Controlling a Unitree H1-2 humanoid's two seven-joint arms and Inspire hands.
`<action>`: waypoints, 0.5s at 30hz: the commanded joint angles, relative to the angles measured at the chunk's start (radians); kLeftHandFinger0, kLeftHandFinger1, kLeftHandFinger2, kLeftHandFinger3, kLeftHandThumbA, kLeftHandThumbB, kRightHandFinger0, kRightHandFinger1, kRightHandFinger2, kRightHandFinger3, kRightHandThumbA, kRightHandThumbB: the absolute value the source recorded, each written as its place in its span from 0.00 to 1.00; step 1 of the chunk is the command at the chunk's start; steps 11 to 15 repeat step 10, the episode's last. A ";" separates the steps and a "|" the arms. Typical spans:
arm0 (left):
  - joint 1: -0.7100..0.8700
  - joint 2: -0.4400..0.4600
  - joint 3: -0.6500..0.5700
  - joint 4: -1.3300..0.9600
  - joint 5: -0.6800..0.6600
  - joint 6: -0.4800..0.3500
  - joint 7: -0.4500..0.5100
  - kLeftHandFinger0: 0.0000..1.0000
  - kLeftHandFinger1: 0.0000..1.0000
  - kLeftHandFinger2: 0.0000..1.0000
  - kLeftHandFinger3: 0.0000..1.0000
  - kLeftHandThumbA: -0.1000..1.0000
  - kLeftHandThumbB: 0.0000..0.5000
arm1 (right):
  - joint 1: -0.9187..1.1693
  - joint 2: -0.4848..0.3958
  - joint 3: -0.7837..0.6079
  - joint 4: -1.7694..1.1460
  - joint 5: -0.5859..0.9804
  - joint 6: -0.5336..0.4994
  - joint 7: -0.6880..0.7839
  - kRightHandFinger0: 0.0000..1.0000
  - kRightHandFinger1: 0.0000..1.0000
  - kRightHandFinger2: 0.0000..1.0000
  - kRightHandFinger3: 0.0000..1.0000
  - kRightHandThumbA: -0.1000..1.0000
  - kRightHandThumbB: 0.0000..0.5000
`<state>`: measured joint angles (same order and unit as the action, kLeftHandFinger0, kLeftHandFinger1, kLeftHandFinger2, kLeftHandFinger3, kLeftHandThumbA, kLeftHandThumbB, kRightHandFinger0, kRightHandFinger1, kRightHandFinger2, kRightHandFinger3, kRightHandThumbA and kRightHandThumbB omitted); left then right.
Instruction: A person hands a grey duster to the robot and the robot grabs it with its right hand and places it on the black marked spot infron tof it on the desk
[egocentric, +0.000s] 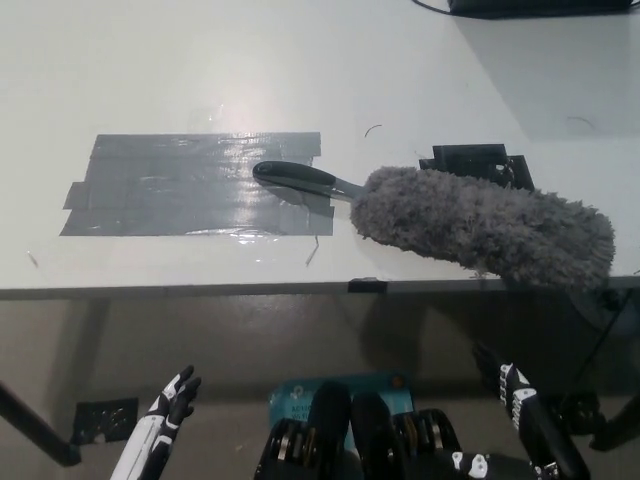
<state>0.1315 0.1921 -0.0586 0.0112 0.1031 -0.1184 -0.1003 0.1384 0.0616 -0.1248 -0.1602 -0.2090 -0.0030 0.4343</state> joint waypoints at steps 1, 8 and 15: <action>-0.004 -0.010 -0.009 -0.033 -0.002 -0.096 0.004 1.00 1.00 1.00 1.00 1.00 0.50 | -0.007 0.006 0.022 0.065 -0.010 -0.291 -0.161 1.00 1.00 1.00 1.00 1.00 0.64; -0.008 -0.008 -0.009 -0.047 0.006 -0.084 0.004 1.00 1.00 1.00 1.00 1.00 0.52 | -0.009 -0.009 0.052 0.060 -0.045 -0.299 -0.192 1.00 1.00 1.00 1.00 1.00 0.64; -0.010 -0.008 -0.006 -0.051 0.005 -0.076 0.005 1.00 1.00 1.00 1.00 1.00 0.51 | -0.018 -0.018 0.063 0.064 -0.053 -0.303 -0.204 1.00 1.00 1.00 1.00 1.00 0.64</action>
